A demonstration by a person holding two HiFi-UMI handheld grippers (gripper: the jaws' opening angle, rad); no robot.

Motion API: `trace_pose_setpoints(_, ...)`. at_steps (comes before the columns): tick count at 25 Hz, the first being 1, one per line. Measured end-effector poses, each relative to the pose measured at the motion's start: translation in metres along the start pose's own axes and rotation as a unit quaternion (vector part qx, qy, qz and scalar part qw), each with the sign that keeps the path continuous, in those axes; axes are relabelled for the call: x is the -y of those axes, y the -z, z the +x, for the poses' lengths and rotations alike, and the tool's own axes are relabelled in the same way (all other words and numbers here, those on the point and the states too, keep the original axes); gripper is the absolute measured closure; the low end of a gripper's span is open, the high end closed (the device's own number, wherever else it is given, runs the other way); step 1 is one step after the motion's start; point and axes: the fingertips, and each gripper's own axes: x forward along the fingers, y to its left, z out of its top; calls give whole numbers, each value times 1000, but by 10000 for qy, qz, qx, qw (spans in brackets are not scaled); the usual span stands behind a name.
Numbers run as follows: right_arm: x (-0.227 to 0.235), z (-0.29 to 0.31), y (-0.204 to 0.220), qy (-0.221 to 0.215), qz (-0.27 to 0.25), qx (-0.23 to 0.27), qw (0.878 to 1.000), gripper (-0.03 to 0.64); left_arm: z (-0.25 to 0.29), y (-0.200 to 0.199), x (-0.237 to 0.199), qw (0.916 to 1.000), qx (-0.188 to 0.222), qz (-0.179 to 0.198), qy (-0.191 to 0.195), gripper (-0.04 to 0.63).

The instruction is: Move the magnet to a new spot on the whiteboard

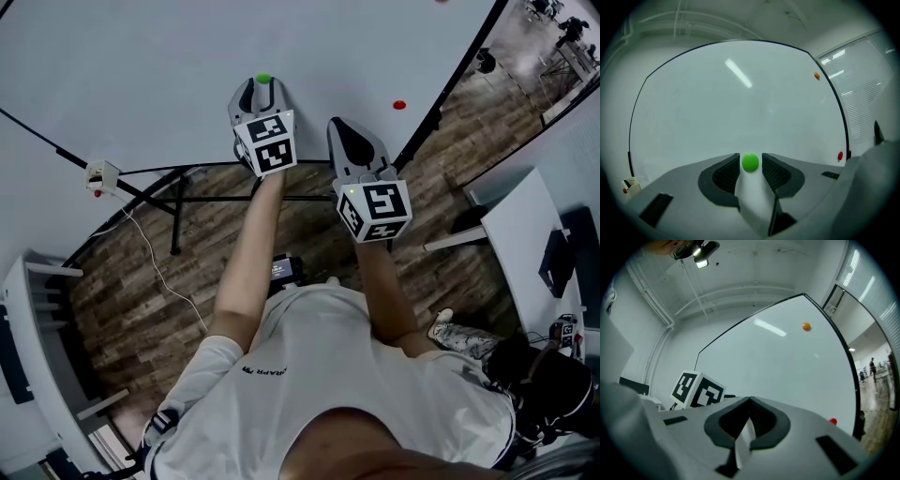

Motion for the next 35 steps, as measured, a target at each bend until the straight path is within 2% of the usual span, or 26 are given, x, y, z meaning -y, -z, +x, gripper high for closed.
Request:
trace_pose_setpoints(6, 0, 3, 0, -24, -16, -15, 10000, 603, 9, 6, 0, 9997, -191, 117, 41, 451)
trace_pose_setpoints(15, 6, 5, 1, 5, -3, -1, 10000, 603, 14, 1, 2, 9994, -212, 265, -76, 454)
trace_pose_setpoints(35, 13, 4, -2, 85, 1, 26, 10000, 603, 15, 9, -2, 9995, -284, 109, -124, 476)
